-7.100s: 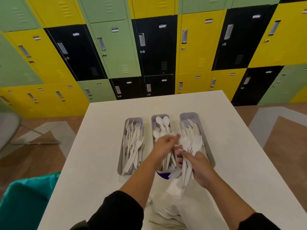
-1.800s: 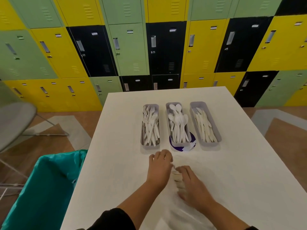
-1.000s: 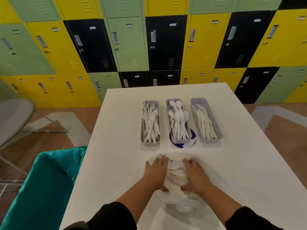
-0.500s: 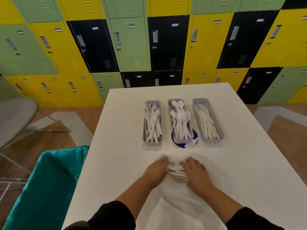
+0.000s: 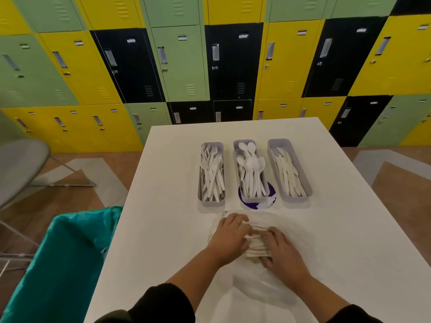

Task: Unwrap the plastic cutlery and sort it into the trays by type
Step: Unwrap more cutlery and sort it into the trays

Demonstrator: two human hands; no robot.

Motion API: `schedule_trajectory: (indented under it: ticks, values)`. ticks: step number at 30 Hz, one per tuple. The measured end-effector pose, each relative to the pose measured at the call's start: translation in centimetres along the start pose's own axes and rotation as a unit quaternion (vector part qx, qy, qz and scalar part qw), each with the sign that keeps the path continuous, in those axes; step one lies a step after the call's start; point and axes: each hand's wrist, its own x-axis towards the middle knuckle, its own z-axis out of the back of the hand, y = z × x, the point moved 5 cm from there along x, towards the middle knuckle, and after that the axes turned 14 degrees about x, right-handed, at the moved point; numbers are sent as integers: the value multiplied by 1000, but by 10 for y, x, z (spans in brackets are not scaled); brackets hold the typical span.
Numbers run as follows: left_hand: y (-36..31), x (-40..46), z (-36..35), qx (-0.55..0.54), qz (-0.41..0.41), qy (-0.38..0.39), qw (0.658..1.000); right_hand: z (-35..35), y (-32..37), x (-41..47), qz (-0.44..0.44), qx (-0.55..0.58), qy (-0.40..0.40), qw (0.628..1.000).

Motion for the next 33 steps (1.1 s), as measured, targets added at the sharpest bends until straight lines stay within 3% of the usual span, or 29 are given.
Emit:
schedule_trajectory:
  ticks: [3,5,14,20,33]
  values:
    - [-3,10,-14,48,12,115,992,1,0,-1,-34,-10,32,999]
    - [2,16,-17,47,56,149,986,1,-3,1,-58,1,47,997]
    - [1,31,-6,85,17,128,988,12,-5,11,-101,-1,65,993]
    - [2,31,-12,123,49,161,978,14,-5,17,-119,-28,83,989]
    - [8,32,-23,54,45,209,975,13,-9,27,-126,-58,167,976]
